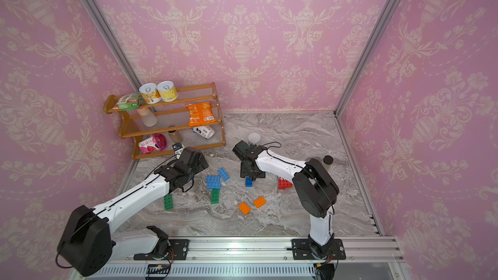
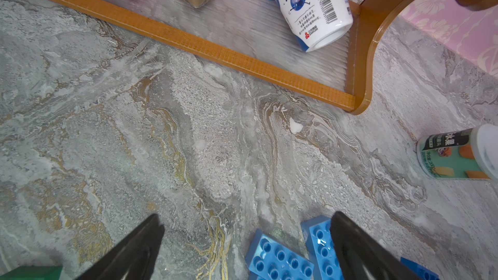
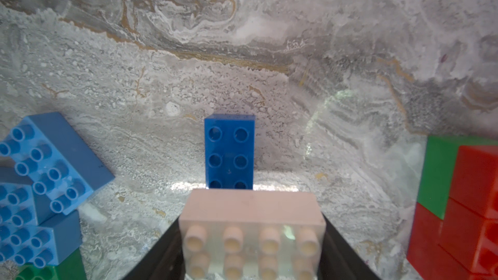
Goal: Assemble a rectangle with lego
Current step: Assemble the lego brick with the lego brick.
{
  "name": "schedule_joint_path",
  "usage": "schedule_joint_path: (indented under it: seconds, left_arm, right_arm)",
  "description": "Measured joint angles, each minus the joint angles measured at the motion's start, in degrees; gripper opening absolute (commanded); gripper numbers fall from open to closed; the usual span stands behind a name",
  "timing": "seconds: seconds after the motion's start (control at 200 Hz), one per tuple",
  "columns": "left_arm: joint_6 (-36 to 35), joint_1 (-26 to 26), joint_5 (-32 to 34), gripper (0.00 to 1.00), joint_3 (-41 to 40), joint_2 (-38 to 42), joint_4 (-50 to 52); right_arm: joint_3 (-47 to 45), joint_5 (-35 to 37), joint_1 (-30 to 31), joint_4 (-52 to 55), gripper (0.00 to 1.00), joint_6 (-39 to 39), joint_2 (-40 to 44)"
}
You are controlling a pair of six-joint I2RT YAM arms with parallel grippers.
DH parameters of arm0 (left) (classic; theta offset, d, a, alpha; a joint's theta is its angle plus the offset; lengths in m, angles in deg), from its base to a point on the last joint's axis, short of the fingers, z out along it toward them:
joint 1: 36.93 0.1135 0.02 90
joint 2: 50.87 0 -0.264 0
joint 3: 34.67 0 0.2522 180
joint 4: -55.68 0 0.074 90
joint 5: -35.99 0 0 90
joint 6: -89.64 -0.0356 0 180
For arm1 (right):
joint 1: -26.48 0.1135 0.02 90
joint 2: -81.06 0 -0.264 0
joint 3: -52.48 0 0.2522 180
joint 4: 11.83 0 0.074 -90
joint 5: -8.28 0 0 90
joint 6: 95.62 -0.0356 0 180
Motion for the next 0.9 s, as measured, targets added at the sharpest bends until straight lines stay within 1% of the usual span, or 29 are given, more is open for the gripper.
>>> schedule_joint_path:
  seconds: [0.9]
  left_arm:
    - [0.0, 0.26, -0.61, 0.99, 0.74, -0.74, 0.0]
  right_arm:
    - [0.0, 0.57, 0.0, -0.28, 0.45, -0.24, -1.88]
